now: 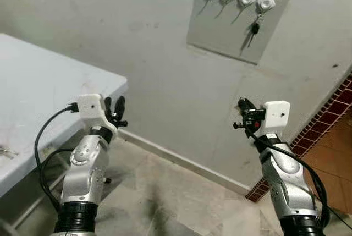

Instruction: Hang keys on a hook

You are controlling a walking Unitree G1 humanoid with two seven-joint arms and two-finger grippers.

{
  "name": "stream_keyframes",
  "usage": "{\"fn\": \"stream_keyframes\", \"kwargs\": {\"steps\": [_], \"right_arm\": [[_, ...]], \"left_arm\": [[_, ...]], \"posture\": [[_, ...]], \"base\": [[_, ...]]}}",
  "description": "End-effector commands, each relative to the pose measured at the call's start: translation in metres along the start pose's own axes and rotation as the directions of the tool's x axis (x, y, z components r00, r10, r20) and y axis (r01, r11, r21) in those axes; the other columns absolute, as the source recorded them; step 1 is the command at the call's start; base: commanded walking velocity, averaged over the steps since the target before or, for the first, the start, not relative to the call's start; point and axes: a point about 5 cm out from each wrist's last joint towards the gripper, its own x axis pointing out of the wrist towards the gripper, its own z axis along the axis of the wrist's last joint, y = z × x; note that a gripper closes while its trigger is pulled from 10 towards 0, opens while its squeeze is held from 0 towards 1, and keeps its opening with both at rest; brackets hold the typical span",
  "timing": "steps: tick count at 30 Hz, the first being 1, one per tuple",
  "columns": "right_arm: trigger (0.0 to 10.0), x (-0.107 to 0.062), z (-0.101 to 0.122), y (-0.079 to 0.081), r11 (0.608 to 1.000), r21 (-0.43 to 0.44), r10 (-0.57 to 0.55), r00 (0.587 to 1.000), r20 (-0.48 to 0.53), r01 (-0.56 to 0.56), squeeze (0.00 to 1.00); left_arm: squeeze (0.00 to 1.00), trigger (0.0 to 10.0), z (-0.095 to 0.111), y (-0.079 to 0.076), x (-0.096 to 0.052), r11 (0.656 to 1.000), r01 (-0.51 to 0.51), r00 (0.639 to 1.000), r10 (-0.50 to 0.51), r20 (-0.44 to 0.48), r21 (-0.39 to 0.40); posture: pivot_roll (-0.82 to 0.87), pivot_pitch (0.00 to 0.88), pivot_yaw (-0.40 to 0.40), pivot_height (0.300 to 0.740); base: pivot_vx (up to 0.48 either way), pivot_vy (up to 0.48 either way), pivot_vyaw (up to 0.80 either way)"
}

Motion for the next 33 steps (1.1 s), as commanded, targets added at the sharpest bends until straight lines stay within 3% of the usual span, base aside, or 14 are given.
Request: {"fn": "stream_keyframes", "kwargs": {"steps": [1,33], "right_arm": [[10.0,0.0,0.0075,-0.0018,1.0,-0.006,0.001,1.0,0.023,0.0,0.0],[10.0,-0.0017,0.0068,0.0004,0.999,-0.036,0.012,1.0,0.028,-0.011,0.0]], "left_arm": [[0.0,10.0,0.0079,-0.0036,0.0021,1.0,0.023,1.0,-0.023,0.021,0.0],[0.0,10.0,0.0098,-0.0053,0.0062,0.998,0.05,0.999,-0.049,0.016,-0.024]], "posture": [[0.2,0.0,-0.108,0.736],[0.2,0.0,-0.101,0.736]], "base": [[0.356,0.0,0.0],[0.459,0.0,0.0]]}}
